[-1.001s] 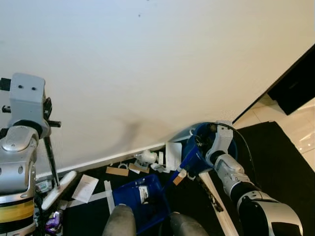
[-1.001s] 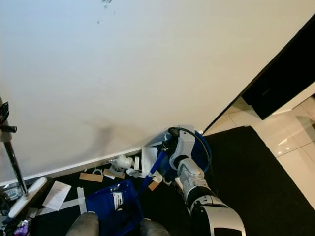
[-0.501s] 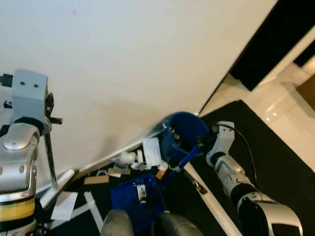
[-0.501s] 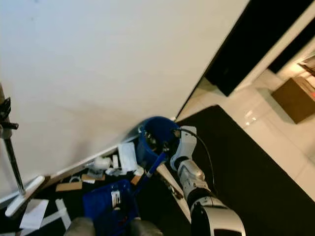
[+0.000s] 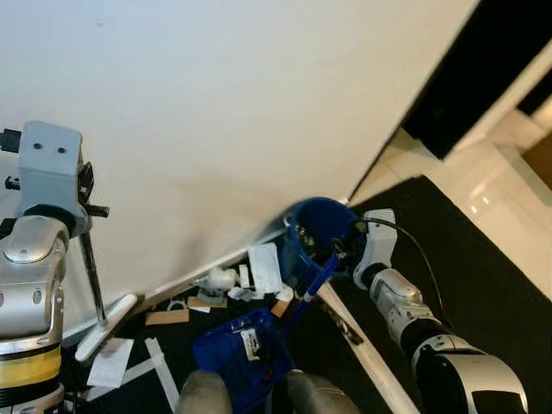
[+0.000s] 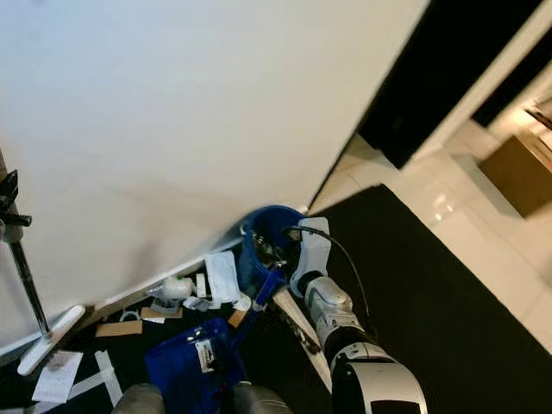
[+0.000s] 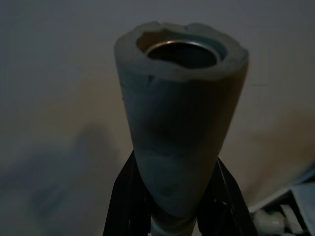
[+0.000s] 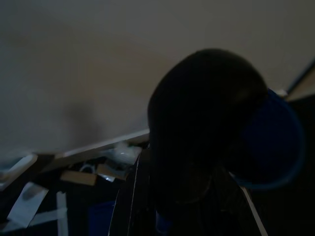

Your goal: Sweep floor

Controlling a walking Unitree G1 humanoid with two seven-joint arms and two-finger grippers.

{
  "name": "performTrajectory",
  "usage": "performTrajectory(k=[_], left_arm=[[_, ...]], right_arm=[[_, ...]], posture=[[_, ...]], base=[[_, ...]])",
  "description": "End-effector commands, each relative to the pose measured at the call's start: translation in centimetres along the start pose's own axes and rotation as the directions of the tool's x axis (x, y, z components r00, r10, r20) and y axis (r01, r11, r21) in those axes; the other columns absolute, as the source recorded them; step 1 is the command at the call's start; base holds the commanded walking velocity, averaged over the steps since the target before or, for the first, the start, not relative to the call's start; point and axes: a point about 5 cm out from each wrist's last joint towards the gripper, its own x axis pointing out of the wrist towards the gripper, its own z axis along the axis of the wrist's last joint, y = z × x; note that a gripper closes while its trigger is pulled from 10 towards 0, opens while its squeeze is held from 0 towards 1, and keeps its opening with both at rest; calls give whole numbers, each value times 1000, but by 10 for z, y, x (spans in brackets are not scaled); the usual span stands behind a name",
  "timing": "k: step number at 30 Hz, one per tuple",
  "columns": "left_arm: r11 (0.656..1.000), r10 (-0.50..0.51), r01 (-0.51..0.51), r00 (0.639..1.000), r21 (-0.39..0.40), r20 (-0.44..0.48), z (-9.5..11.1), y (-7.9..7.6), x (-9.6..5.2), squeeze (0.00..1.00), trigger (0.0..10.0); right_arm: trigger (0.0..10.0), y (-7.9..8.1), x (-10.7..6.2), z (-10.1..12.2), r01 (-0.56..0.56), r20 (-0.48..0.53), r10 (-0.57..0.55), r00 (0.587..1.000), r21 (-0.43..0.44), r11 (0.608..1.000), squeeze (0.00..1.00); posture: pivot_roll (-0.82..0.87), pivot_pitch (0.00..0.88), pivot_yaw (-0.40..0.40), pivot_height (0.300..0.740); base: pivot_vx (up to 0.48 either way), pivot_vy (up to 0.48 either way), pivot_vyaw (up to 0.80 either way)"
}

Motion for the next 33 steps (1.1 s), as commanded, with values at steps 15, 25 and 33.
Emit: performTrajectory(k=[15,25,33], left_arm=[[987,-110,126,983,101,-149,28,12,-16,0,10000],[986,-108,140,945,85,-310,12,15,-25,0,10000],[1000,-4,11,939,19,-344,-21,7,-24,0,10000]], right_arm=[[10000,-8,-5,-6,-12,-42,11,999,-22,1000,0],[10000,-9,-3,3,12,20,-12,1000,19,1000,0],[10000,-11,0,16,20,100,-28,995,75,997,0]], posture=[[267,25,-203,740],[276,30,-200,740],[280,34,-201,740]], base=[[0,0,800],[0,0,800],[0,0,800]])
